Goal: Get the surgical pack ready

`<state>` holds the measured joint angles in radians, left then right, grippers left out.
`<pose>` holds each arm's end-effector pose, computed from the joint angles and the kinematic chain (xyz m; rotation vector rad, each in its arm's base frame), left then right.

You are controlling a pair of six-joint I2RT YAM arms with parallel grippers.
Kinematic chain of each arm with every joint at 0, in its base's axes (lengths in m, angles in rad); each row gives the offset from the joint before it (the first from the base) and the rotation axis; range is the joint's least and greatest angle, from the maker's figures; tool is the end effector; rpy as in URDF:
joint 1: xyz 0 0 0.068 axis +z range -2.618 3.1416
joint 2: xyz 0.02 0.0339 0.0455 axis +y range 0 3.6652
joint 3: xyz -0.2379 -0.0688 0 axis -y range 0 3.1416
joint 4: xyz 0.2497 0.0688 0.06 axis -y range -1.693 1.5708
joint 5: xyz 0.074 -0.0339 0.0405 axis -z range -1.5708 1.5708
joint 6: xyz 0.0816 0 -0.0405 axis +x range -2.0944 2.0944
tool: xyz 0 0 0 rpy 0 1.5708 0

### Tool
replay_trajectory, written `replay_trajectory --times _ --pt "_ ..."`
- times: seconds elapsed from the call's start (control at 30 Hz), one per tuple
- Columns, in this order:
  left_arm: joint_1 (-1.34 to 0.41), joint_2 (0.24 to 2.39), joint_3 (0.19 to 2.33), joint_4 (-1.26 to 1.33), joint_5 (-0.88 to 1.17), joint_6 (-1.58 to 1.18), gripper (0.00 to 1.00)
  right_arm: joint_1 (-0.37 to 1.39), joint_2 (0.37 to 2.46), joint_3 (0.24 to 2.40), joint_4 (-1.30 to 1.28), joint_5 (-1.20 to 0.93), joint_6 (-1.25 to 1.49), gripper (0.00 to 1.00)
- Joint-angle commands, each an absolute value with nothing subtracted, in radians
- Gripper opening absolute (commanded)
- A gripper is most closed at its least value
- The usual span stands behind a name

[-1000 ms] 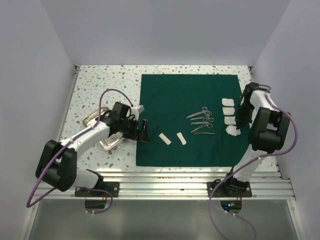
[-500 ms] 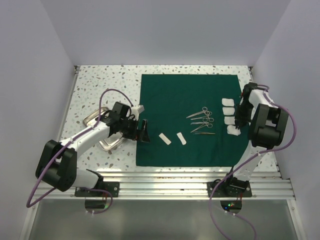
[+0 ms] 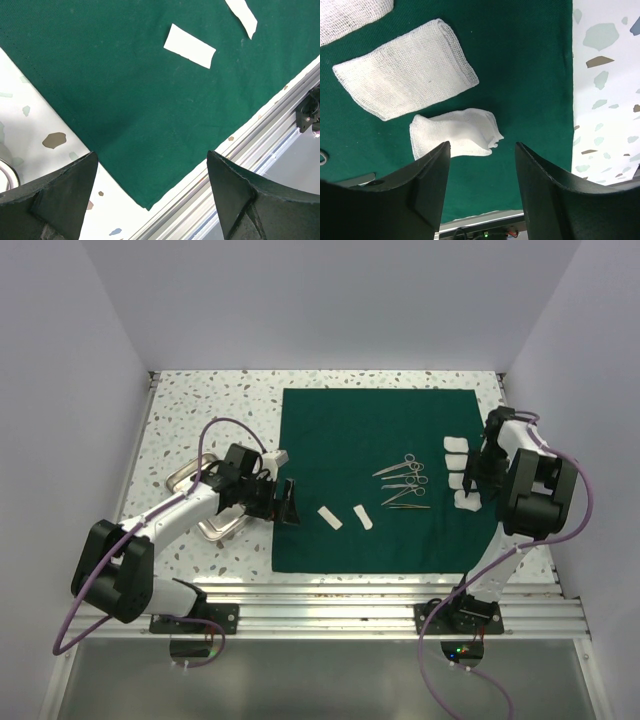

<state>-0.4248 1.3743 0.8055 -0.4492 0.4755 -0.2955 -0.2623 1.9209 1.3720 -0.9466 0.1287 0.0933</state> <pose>0.2517 -0.1549 0.1382 0.3542 2.6416 -0.8688 0.3426 -0.1028 0.1034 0.5504 3.0209 -0.2069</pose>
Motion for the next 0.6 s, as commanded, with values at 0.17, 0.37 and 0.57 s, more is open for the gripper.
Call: replay_trajectory --times 0.17,0.37,0.57 --pt "-0.416 1.364 0.808 -0.420 0.476 -0.290 0.94 -0.267 1.931 1.387 -0.908 0.098 0.078 0.56" --pt "-0.414 1.370 0.810 -0.420 0.476 -0.290 0.94 -0.270 1.959 1.388 -0.887 0.092 0.074 0.52" --pt "-0.411 1.374 0.810 -0.422 0.476 -0.288 0.94 -0.281 1.974 1.371 -0.867 0.078 0.066 0.49"
